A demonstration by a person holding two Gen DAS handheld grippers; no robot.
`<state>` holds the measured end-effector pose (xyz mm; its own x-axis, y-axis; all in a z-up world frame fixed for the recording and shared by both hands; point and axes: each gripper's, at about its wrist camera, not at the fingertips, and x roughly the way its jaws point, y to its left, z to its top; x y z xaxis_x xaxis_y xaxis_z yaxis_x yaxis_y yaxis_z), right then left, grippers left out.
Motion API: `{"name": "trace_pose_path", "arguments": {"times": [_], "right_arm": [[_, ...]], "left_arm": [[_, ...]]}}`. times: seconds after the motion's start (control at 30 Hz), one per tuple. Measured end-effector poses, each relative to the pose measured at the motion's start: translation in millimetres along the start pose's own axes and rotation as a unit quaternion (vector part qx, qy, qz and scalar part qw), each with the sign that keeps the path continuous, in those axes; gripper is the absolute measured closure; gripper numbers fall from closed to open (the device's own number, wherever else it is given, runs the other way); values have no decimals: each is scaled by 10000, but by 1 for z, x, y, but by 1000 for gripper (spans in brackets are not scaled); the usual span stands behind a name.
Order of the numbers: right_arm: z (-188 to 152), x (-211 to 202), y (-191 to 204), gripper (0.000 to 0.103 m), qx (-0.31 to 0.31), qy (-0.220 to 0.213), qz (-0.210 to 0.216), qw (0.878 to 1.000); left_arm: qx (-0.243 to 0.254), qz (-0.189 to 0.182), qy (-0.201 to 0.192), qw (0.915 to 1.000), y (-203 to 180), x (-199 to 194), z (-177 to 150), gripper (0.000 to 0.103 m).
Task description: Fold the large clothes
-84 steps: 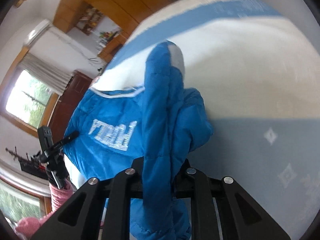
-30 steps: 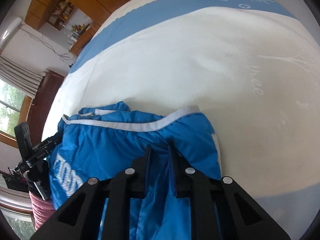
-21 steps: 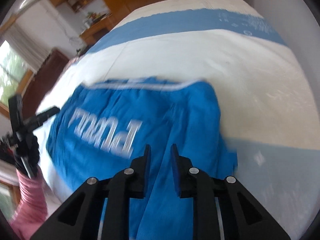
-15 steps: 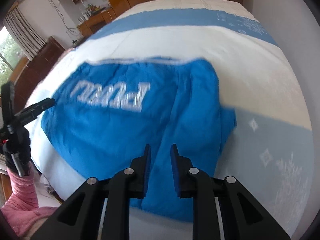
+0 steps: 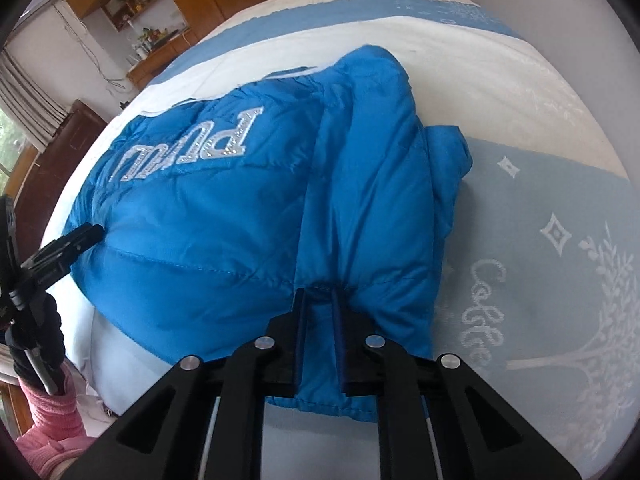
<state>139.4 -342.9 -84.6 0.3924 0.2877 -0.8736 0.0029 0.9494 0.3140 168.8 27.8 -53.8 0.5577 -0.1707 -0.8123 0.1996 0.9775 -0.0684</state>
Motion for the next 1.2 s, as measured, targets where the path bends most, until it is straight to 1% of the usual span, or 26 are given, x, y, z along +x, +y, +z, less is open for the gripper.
{"name": "trace_pose_path", "arguments": {"times": [0.17, 0.33, 0.53, 0.77, 0.9, 1.03, 1.07, 1.1, 1.17, 1.2], "right_arm": [[-1, 9, -4, 93, 56, -26, 68, 10000], [0, 14, 0, 95, -42, 9, -53, 10000], [1, 17, 0, 96, -47, 17, -56, 10000], [3, 17, -3, 96, 0, 54, 30, 10000], [3, 16, -3, 96, -21, 71, 27, 10000], [3, 15, -4, 96, -9, 90, 69, 9999], [3, 15, -4, 96, -19, 86, 69, 9999], [3, 15, -4, 96, -27, 83, 68, 9999], [3, 14, -4, 96, -28, 85, 76, 9999], [3, 14, -4, 96, -26, 91, 83, 9999]], "left_arm": [[96, 86, -78, 9999, -2, 5, -7, 41], [123, 125, -110, 9998, -2, 6, -10, 41], [92, 143, -127, 9998, -3, 4, -11, 41], [44, 215, -103, 9997, -4, -14, -15, 40], [-15, 371, -186, 9991, 1, -29, -22, 38], [-250, 369, -181, 9988, 11, -45, -31, 36], [-323, 394, -170, 9986, 14, -47, -34, 33], [-410, 421, -159, 9981, 18, -50, -36, 31], [-612, 440, -155, 9970, 28, -54, -41, 31], [-723, 380, -142, 9966, 33, -55, -43, 31]]}}
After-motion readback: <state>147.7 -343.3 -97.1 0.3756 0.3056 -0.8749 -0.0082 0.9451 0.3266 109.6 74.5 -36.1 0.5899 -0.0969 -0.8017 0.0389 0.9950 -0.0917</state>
